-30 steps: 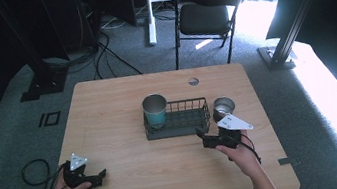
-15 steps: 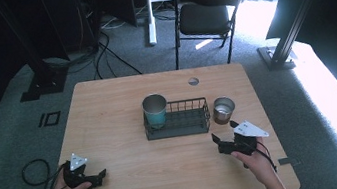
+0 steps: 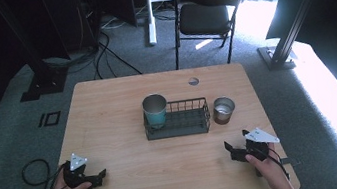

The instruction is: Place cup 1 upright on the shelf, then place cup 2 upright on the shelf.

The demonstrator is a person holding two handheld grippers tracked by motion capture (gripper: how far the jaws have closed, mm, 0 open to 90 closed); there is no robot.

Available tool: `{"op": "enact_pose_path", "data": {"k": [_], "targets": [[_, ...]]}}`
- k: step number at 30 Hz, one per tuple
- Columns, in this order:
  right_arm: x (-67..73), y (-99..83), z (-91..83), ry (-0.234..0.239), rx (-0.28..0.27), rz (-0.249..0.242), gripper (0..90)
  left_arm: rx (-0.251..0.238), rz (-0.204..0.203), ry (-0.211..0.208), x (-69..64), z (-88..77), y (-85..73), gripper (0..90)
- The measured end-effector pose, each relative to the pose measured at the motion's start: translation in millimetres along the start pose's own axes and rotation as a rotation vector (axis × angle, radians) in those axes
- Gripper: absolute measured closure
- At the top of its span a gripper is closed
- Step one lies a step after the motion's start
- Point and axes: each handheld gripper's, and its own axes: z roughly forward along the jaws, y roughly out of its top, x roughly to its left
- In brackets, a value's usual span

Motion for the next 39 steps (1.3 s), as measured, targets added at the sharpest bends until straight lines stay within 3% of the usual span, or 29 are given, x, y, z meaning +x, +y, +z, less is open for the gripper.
{"op": "enact_pose_path", "data": {"k": [14,19,22,39], "targets": [[-14.9,-21.5,-8.4,-0.017,0.115,0.013,11.5,0.0,0.0,0.0,0.0,0.0,0.0,0.4],[-21.1,-25.5,-9.6,-0.055,0.184,0.009,11.5,0.0,0.0,0.0,0.0,0.0,0.0,0.4],[-21.2,-26.8,-8.4,-0.046,0.234,0.009,11.2,0.0,-0.001,0.0,0.0,0.0,-0.1,0.4],[-21.5,-26.7,-8.4,-0.045,0.238,0.011,11.1,0.0,0.0,0.0,0.0,0.0,0.0,0.4]]}}
